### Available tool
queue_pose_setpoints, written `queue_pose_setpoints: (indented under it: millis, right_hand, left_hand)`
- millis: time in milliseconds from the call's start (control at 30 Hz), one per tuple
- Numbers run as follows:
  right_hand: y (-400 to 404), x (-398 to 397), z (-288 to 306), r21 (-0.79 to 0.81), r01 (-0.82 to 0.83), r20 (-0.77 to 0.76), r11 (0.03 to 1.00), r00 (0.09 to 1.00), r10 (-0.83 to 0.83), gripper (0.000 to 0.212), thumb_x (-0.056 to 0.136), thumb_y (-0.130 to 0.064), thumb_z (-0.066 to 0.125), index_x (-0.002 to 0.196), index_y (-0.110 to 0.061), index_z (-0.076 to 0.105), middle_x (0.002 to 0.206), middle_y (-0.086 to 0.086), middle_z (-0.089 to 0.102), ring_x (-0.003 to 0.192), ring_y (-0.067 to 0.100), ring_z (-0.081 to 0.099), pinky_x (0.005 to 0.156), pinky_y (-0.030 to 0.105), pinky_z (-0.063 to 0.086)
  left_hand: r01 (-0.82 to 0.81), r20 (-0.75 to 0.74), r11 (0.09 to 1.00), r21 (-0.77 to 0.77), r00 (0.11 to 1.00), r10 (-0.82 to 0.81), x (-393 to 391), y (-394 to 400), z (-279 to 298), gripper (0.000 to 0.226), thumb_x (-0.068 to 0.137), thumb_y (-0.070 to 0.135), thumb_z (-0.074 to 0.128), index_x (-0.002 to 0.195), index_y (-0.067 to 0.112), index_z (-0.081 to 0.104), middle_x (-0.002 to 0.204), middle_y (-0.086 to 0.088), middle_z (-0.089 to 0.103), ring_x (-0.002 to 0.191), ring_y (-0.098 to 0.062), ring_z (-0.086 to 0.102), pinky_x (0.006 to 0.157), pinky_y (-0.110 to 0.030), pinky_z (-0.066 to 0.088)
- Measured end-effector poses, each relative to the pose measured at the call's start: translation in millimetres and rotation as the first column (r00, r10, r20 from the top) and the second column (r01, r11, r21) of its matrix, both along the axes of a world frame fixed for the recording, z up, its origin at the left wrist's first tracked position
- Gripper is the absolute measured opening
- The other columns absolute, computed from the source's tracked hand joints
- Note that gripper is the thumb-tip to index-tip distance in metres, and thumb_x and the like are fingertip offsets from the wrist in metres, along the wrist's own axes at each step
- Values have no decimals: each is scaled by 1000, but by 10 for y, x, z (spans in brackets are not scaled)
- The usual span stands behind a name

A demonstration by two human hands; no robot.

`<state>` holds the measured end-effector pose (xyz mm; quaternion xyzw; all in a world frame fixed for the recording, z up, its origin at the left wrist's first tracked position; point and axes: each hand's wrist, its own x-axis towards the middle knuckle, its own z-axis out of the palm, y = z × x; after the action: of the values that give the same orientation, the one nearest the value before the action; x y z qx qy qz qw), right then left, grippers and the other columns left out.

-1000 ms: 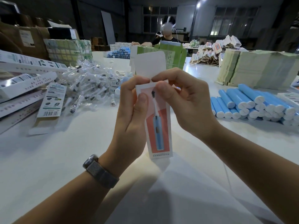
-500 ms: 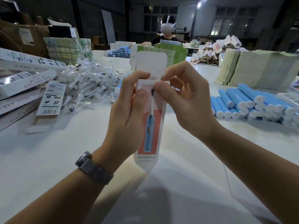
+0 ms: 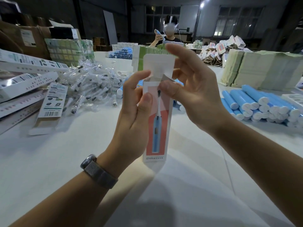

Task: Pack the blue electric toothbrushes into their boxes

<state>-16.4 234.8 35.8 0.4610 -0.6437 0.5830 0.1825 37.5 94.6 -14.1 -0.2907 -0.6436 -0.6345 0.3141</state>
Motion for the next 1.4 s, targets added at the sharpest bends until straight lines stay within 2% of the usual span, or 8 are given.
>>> queue_pose_setpoints:
  millis: [133, 267, 433, 533, 733, 1100, 1233, 1400]
  right_hand:
    - [11, -29, 0, -1, -18, -4, 1000, 1000, 18, 34, 85, -8, 71, 114, -19, 60, 103, -6, 65, 95, 22, 61, 80, 43, 52]
    - [21, -44, -13, 29, -44, -49, 999, 998, 46, 19, 84, -3, 70, 92, -20, 65, 95, 2, 60, 91, 23, 56, 70, 47, 45]
    - [2, -26, -3, 15, -60, -33, 998, 998, 60, 3, 86, -17, 67, 88, -18, 67, 90, 3, 61, 86, 19, 58, 71, 37, 47]
    - [-11, -26, 1, -39, -82, 70, 996, 994, 84, 12, 91, -22, 58, 86, -13, 65, 84, 0, 61, 77, 14, 57, 69, 30, 45]
    - [-6, -22, 6, 58, 26, -26, 998, 999, -24, 17, 87, -2, 61, 89, -19, 63, 91, 1, 59, 84, 9, 55, 75, 19, 44]
    - [-17, 39, 112, 131, 43, -64, 990, 997, -34, 19, 83, -3, 72, 81, -19, 62, 90, 5, 61, 82, 13, 59, 76, 26, 47]
    - [16, 36, 114, 187, 93, -86, 978, 993, -78, 23, 84, -3, 69, 90, -25, 64, 94, 6, 64, 93, 29, 64, 79, 50, 56]
    - [3, 51, 121, 161, 89, -40, 983, 996, -84, 20, 81, -5, 71, 85, -24, 68, 94, 17, 62, 95, 29, 64, 84, 48, 55]
  left_hand:
    - [35, 11, 999, 24, 999, -36, -16, -4, -3, 21, 106, 11, 30, 125, 19, 27, 107, 1, 63, 87, -12, 66, 74, -25, 54]
    - [31, 15, 999, 25, 999, -32, -25, -17, -4, 22, 107, 11, 30, 129, 16, 26, 106, -1, 63, 87, -10, 67, 74, -23, 54]
    - [-74, 4, 996, -58, 997, 75, -48, -36, -4, 26, 107, 21, 32, 132, 23, 37, 108, -2, 65, 91, -27, 67, 76, -44, 59]
    - [-122, 3, 988, -90, 992, 123, -73, -56, -21, 25, 107, 24, 34, 132, 26, 37, 101, 5, 65, 85, -23, 67, 71, -42, 58]
    - [-141, -4, 986, -88, 990, 141, -84, -59, -44, 28, 106, 31, 35, 133, 38, 38, 104, 14, 65, 88, -13, 67, 75, -36, 57]
    - [-178, -15, 978, -110, 984, 177, -48, -34, -44, 32, 104, 34, 36, 135, 44, 37, 105, 18, 68, 90, -13, 72, 72, -27, 57]
    - [-196, -4, 973, -119, 980, 197, -65, -38, -65, 39, 107, 25, 37, 143, 37, 29, 110, 17, 68, 95, -13, 72, 74, -26, 59]
    - [-207, -3, 971, -123, 978, 208, -53, -49, -74, 40, 105, 27, 39, 141, 43, 29, 108, 12, 69, 88, -18, 72, 72, -37, 61]
